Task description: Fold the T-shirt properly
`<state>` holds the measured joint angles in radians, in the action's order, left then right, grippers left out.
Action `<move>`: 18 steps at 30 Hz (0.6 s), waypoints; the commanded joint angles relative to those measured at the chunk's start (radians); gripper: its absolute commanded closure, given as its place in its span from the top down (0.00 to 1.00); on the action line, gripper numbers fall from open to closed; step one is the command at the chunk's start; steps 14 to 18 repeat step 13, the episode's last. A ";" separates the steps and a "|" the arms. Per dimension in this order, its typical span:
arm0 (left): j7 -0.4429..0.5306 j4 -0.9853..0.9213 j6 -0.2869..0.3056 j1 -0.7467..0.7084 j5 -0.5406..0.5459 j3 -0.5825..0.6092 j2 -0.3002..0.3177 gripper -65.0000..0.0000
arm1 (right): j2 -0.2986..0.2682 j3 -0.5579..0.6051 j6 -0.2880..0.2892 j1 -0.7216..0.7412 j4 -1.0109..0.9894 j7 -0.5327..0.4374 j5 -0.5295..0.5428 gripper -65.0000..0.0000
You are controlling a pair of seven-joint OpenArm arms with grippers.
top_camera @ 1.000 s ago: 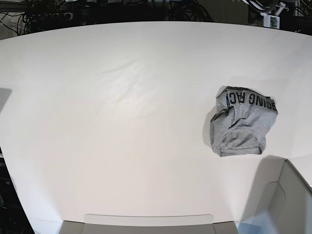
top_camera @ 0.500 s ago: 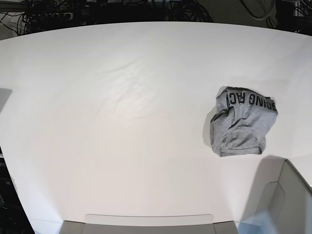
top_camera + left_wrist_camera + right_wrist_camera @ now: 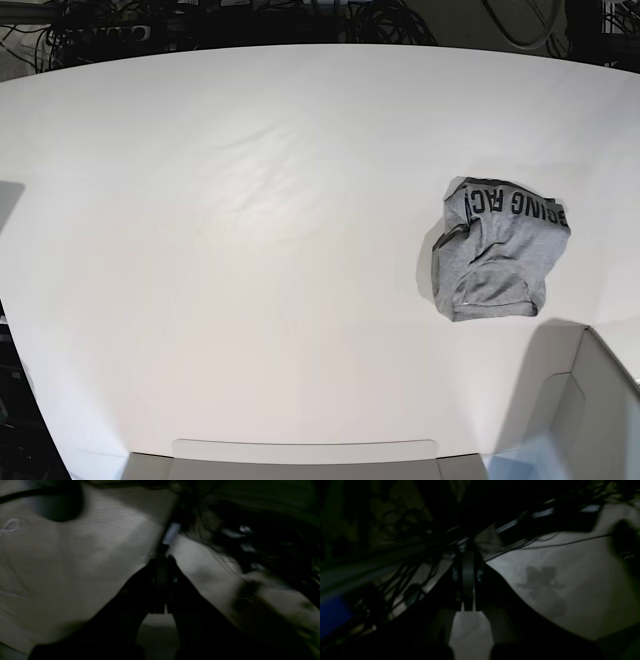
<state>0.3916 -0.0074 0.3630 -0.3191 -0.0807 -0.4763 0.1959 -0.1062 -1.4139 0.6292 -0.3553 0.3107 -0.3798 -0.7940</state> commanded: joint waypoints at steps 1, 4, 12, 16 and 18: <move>0.057 0.007 -0.058 0.025 -0.001 0.017 0.035 0.00 | -0.007 -0.018 -0.091 0.005 -0.005 -0.002 -0.040 0.01; 0.071 0.007 -0.261 0.071 -0.046 0.097 0.047 0.00 | -0.002 -0.018 -0.378 0.042 -0.012 0.000 -0.198 0.01; -0.003 0.007 -0.416 0.125 -0.063 0.250 0.000 0.00 | 0.004 -0.023 -0.975 0.115 -0.115 0.000 -0.580 0.01; -0.003 0.007 -0.416 0.127 -0.063 0.250 -0.008 0.01 | 0.004 -0.023 -0.988 0.123 -0.130 0.000 -0.589 0.01; -0.003 0.007 -0.416 0.127 -0.063 0.250 -0.008 0.01 | 0.004 -0.023 -0.988 0.123 -0.130 0.000 -0.589 0.01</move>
